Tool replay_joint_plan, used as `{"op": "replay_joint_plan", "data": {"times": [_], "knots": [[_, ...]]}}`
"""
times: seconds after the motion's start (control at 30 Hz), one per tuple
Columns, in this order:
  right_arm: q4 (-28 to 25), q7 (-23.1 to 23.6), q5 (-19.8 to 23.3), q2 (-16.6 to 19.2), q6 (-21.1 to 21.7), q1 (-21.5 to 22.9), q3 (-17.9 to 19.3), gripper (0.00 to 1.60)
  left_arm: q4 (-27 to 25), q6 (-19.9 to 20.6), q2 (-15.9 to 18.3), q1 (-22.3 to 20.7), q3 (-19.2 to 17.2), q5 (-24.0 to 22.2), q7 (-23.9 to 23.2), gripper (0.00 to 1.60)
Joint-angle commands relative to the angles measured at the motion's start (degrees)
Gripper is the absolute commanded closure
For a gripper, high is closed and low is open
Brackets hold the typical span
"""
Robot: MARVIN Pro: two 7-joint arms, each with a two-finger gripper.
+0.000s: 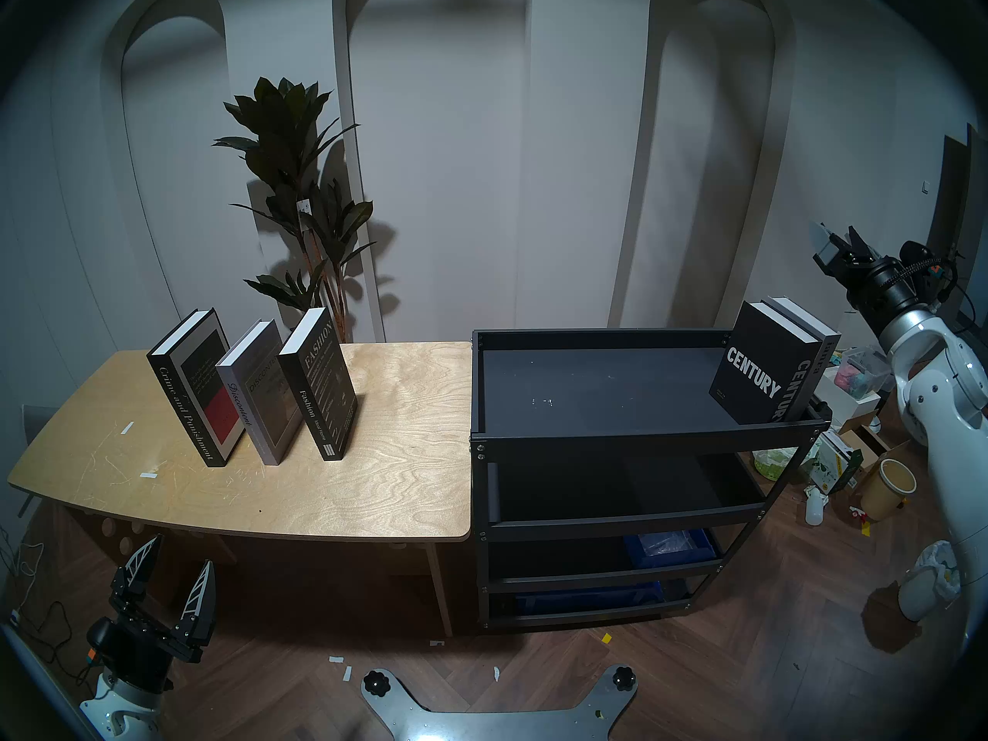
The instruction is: Move the books from the display table onto the shelf, standing them upright with spines facing out and tallest at one end
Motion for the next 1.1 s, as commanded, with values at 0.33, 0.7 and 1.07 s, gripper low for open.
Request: {"op": "replay_joint_plan", "data": {"times": [0.33, 0.7, 1.07], "knots": [[-7.28, 4.48, -1.18, -3.36, -2.90, 0.30, -11.26, 0.00, -0.11, -0.04, 0.10, -0.15, -0.01, -0.02, -0.02, 0.00], [-17.02, 5.65, -4.01, -6.69, -1.11, -2.13, -22.41, 0.00, -0.01, -0.07, 0.14, -0.23, 0.02, -0.03, 0.00, 0.00], [-19.62, 2.81, -9.66, -10.84, 1.74, -3.61, -33.43, 0.00, -0.05, -0.10, 0.18, -0.34, 0.04, -0.02, -0.03, 0.00]]}}
